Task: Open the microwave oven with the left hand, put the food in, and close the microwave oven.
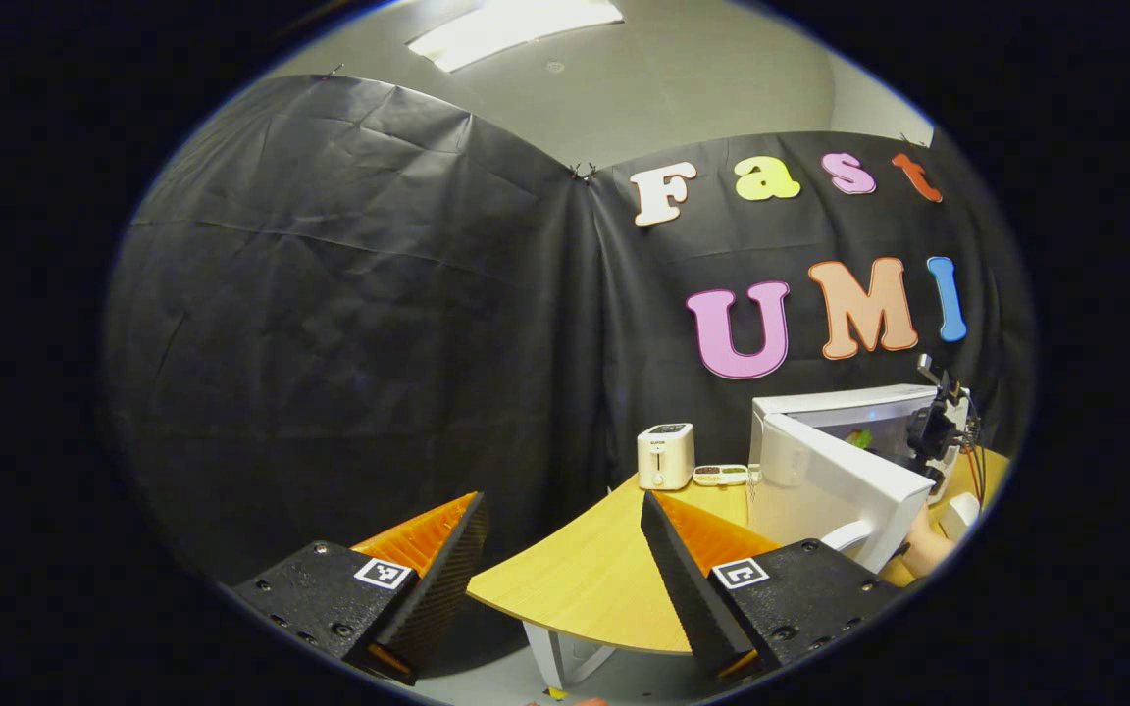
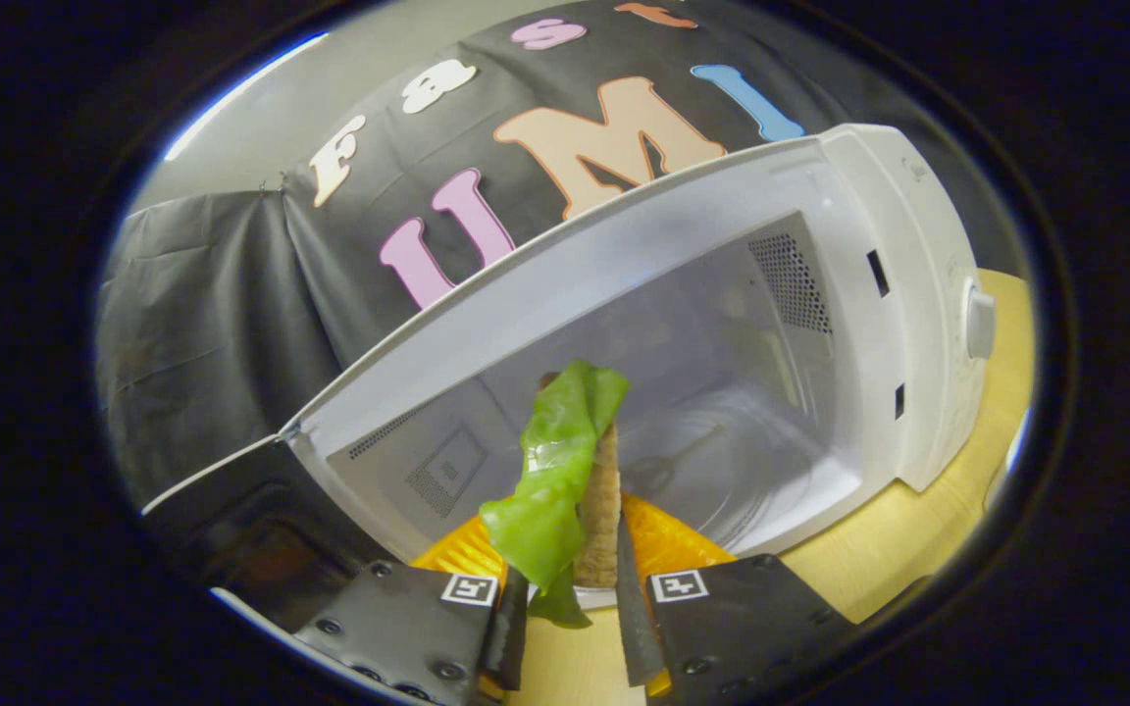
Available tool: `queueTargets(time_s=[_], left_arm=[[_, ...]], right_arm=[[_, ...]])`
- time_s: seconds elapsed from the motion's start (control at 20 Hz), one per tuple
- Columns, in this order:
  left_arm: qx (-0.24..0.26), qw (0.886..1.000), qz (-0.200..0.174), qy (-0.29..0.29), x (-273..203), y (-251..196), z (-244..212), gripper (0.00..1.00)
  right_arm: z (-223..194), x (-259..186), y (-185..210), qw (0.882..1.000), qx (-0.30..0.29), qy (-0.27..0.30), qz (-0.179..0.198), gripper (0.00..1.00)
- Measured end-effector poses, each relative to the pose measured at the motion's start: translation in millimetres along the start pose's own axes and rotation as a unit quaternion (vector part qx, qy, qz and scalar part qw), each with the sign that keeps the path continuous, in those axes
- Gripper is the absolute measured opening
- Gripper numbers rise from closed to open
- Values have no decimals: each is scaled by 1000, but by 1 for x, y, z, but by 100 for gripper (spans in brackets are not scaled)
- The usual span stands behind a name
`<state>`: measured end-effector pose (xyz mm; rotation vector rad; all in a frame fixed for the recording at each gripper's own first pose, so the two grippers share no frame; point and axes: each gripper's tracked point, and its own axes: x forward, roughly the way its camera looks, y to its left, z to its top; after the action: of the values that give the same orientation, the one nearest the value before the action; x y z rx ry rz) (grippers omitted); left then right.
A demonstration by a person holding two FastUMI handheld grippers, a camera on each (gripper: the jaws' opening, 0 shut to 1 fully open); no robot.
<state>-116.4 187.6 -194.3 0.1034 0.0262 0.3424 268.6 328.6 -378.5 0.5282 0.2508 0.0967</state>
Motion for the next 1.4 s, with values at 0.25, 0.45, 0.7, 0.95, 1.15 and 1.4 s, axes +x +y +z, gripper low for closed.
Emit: queueTargets(time_s=[0.25, 0.45, 0.7, 0.95, 1.15, 1.4], left_arm=[[-6, 1000, -10, -12, -4, -8, 8, 95], [-9, 1000, -19, -11, -5, -14, 6, 95], [-10, 1000, -19, -12, -5, -15, 6, 93], [-10, 1000, -19, -15, -8, -19, 10, 95], [-12, 999, -27, -13, -8, -24, 5, 96], [-21, 999, -45, -7, -4, -35, 3, 93]], right_arm=[[3, 16, -15, 999, -27, -10, -18, 35], [1, 27, -25, 999, -38, 3, -20, 36], [3, 26, -43, 995, -87, -2, -52, 58], [6, 27, -64, 983, -161, 1, -93, 87], [24, 17, -59, 979, -180, -24, -87, 92], [45, -20, -42, 975, -214, -43, -40, 92]])
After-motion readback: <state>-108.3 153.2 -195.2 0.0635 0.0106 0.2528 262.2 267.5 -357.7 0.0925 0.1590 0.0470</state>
